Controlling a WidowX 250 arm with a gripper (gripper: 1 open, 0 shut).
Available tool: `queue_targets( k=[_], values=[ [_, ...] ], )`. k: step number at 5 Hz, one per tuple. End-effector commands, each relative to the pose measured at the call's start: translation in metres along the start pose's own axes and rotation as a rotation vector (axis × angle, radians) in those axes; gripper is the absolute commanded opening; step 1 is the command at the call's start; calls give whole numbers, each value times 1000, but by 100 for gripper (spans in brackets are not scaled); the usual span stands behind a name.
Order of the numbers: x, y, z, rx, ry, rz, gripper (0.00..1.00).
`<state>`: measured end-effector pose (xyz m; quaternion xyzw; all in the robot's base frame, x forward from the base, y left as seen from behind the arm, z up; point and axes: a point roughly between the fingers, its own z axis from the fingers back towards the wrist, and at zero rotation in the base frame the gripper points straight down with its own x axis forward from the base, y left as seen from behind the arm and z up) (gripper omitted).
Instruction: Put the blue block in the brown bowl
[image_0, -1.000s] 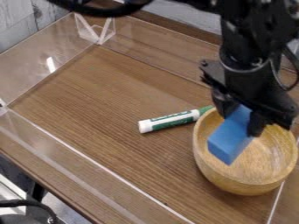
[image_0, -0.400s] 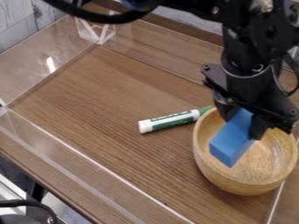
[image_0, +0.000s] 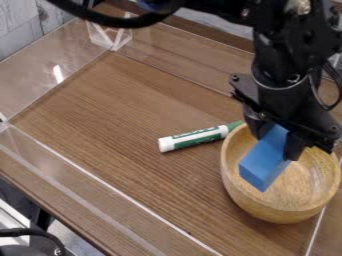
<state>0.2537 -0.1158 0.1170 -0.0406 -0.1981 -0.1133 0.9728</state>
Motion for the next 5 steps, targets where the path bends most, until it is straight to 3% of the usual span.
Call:
queue_targets(
  k=[1, 4, 5],
  values=[
    [9, 3, 8, -4, -37, 17, 0],
    [10, 6, 9, -4, -37, 29, 0],
    [10, 3, 7, -6, -35, 34, 100]
  ],
)
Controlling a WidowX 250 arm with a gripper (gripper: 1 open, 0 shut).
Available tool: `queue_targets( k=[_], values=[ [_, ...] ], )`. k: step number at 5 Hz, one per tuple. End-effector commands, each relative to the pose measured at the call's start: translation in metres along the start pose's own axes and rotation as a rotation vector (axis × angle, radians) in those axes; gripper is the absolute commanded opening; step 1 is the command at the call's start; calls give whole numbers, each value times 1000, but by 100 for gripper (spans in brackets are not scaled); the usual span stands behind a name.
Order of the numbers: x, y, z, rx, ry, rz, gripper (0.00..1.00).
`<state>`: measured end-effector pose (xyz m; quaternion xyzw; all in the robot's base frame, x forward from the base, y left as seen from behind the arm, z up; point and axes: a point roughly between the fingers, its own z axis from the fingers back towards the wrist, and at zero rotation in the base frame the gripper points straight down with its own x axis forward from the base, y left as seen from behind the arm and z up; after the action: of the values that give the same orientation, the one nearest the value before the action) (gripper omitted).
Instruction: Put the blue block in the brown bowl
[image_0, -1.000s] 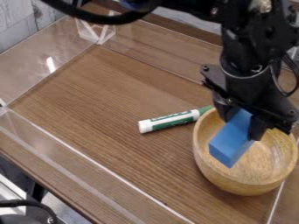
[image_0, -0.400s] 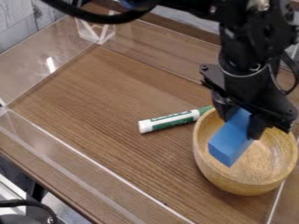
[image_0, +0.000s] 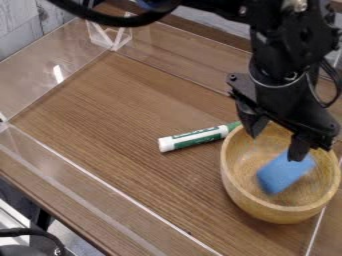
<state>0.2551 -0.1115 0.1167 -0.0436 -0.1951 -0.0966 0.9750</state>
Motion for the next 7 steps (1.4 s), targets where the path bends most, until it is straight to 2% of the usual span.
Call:
queue_targets(
  k=[1, 5, 7],
  values=[
    [10, 0, 11, -10, -29, 4, 100],
    [14, 4, 17, -3, -5, 15, 100],
    [16, 5, 19, -4, -3, 12, 100]
  ],
)
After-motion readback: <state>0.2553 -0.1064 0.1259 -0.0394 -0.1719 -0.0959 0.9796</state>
